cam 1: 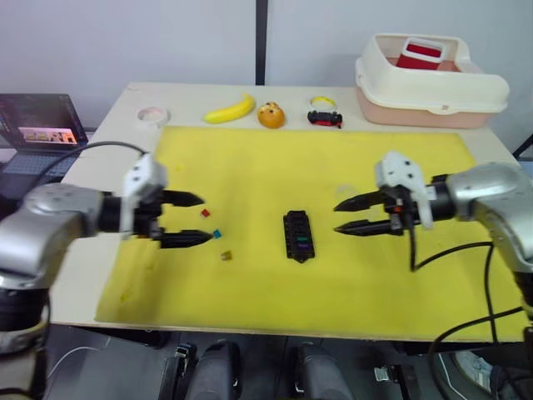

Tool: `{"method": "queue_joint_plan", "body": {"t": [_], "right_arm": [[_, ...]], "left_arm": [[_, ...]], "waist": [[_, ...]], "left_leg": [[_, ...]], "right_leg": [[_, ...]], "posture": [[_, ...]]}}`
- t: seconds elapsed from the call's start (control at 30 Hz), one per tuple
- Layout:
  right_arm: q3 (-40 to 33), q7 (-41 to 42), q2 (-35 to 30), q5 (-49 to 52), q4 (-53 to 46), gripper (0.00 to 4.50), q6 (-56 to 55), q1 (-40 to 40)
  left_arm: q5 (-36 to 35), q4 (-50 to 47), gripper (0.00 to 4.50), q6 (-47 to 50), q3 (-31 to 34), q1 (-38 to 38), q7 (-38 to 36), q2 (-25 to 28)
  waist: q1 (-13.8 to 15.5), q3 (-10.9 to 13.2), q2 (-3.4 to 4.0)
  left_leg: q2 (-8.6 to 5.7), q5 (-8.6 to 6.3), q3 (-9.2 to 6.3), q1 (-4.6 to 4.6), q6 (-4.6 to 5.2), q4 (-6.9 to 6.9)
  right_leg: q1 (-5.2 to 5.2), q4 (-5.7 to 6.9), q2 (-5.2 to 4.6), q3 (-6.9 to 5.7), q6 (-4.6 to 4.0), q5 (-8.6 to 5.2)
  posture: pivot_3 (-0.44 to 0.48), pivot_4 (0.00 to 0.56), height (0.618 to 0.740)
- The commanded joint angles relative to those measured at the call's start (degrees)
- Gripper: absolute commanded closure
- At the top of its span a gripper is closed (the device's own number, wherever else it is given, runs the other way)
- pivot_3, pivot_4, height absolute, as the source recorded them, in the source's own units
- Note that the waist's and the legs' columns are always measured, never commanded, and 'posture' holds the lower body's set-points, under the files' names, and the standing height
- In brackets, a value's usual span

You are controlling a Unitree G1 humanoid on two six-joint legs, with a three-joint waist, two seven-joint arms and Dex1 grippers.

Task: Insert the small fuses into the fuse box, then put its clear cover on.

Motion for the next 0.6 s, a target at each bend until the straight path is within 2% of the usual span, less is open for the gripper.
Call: {"method": "queue_joint_plan", "body": {"t": [0.03, 0.07, 0.27, 0.43, 0.6], "right_arm": [[-4.03, 4.27, -5.15, -1.53, 4.56, 0.27, -4.46, 1.41], [-4.23, 4.95, -6.11, -1.87, 5.64, 0.07, -5.54, 1.86], [-4.14, 6.73, -8.00, -4.52, 12.39, 0.07, -9.78, 0.89], [-3.41, 6.79, -6.62, -4.61, 11.73, 0.07, -9.70, -0.31], [-0.79, 3.30, -0.29, -1.99, 5.01, 0.07, -4.35, -6.60]], "left_arm": [[0.79, 3.42, 0.00, -3.21, 6.85, 5.04, -4.35, 5.67], [1.41, 4.65, 0.00, -4.63, 7.72, 6.63, -4.88, 6.65], [3.63, 10.33, 0.00, -10.65, 10.36, 12.63, -6.99, 8.89], [3.56, 11.00, 0.00, -11.52, 8.47, 11.51, -6.11, 7.87], [2.65, 13.81, 0.00, -8.19, 1.47, 4.98, -4.70, 3.12]], "waist": [[0.08, 0.02, 0.03], [0.05, 0.02, 0.03], [-0.27, 0.03, 0.06], [-0.26, 0.03, 0.08], [-0.48, 0.03, 0.19]], "left_leg": [[-0.01, 0.00, 0.03, 0.01, 0.00, -0.02], [-0.01, 0.00, 0.04, 0.01, 0.00, -0.02], [-0.02, 0.00, 0.19, 0.01, -0.04, -0.25], [-0.07, 0.09, 0.23, 0.01, -0.19, -0.69], [-0.07, 0.10, 0.24, 0.04, -0.21, -0.79]], "right_leg": [[0.00, -0.02, -0.05, 0.00, -0.04, -0.02], [-0.01, -0.03, -0.12, 0.00, -0.18, -0.10], [-0.20, -0.02, -0.40, 0.08, -0.33, -0.17], [-0.40, -0.04, -0.52, 0.13, -0.43, -0.22], [-0.44, 0.01, -0.55, 0.14, -0.49, -0.24]], "posture": [[0.000, 0.150, 0.740], [0.000, 0.150, 0.740], [0.000, 0.150, 0.740], [0.000, 0.150, 0.740], [0.000, 0.150, 0.740]]}}
